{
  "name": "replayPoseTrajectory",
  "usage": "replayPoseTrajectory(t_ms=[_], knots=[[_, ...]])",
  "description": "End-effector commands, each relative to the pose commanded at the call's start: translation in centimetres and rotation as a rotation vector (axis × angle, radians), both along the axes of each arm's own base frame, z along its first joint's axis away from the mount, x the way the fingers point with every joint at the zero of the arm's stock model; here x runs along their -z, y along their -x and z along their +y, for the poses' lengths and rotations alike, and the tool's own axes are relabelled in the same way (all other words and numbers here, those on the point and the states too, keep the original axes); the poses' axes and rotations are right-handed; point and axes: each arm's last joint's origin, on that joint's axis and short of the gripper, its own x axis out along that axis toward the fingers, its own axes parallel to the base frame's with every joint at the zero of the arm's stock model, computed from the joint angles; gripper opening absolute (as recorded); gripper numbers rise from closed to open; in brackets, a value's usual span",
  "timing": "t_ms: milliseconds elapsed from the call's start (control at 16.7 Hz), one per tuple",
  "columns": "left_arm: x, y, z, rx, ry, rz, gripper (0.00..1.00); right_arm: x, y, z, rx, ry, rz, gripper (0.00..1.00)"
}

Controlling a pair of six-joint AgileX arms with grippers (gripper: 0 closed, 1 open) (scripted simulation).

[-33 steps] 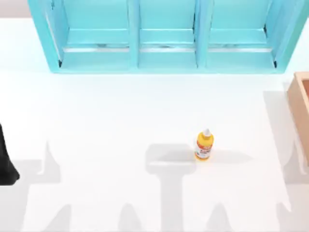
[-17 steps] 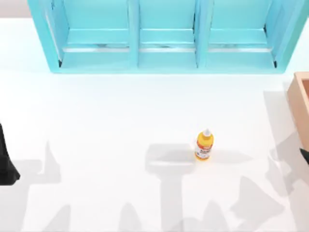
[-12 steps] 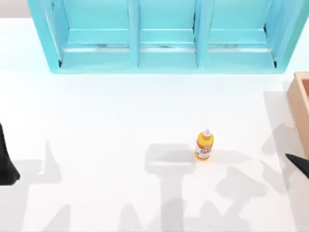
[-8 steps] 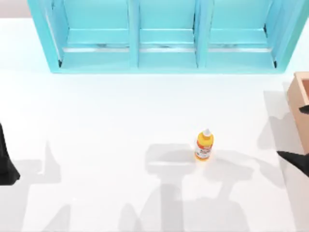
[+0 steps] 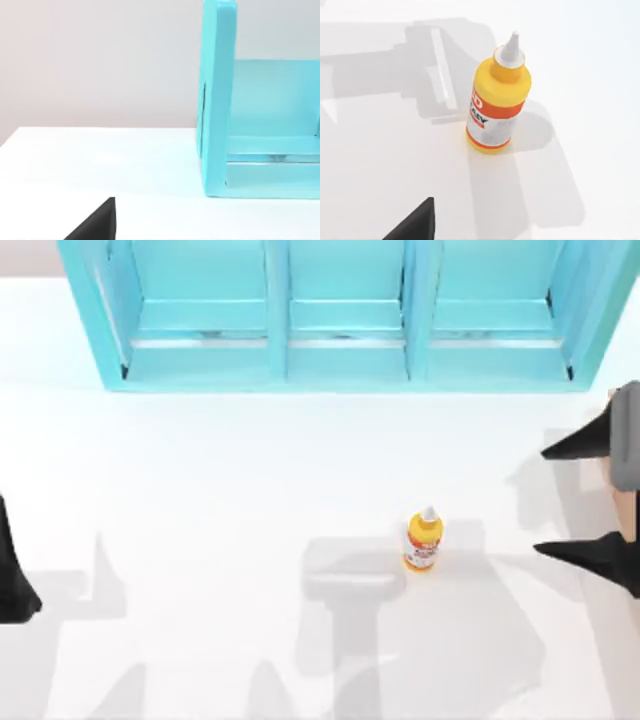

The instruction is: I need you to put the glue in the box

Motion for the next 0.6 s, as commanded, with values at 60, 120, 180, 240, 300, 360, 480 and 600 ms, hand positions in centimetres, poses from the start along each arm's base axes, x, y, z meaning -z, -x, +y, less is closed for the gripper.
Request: replayPoseTrajectory(t_ms=[60, 120, 180, 240, 300, 360, 480, 600], knots=[[0.0, 0.0, 0.0, 0.000, 0.000, 0.000, 1.00, 0.8, -0.7, 0.1, -0.038, -0.021, 0.013, 1.00], [0.0, 0.0, 0.0, 0.000, 0.000, 0.000, 1.00, 1.6, -1.4, 0.2, -0.073, -0.044, 0.026, 1.00], [0.0, 0.0, 0.0, 0.000, 0.000, 0.000, 1.00, 2.5, -2.1, 0.3, -0.105, -0.069, 0.039, 1.00], [0.0, 0.0, 0.0, 0.000, 0.000, 0.000, 1.00, 3.4, -2.6, 0.4, -0.134, -0.093, 0.051, 1.00], [0.0, 0.0, 0.0, 0.000, 0.000, 0.000, 1.00, 4.3, -3.2, 0.5, -0.160, -0.118, 0.063, 1.00], [0.0, 0.0, 0.0, 0.000, 0.000, 0.000, 1.00, 5.2, -3.6, 0.6, -0.182, -0.141, 0.072, 1.00], [0.0, 0.0, 0.0, 0.000, 0.000, 0.000, 1.00, 6.6, -4.2, 0.8, -0.214, -0.179, 0.086, 1.00], [0.0, 0.0, 0.0, 0.000, 0.000, 0.000, 1.00, 7.4, -4.5, 0.9, -0.229, -0.199, 0.093, 1.00]])
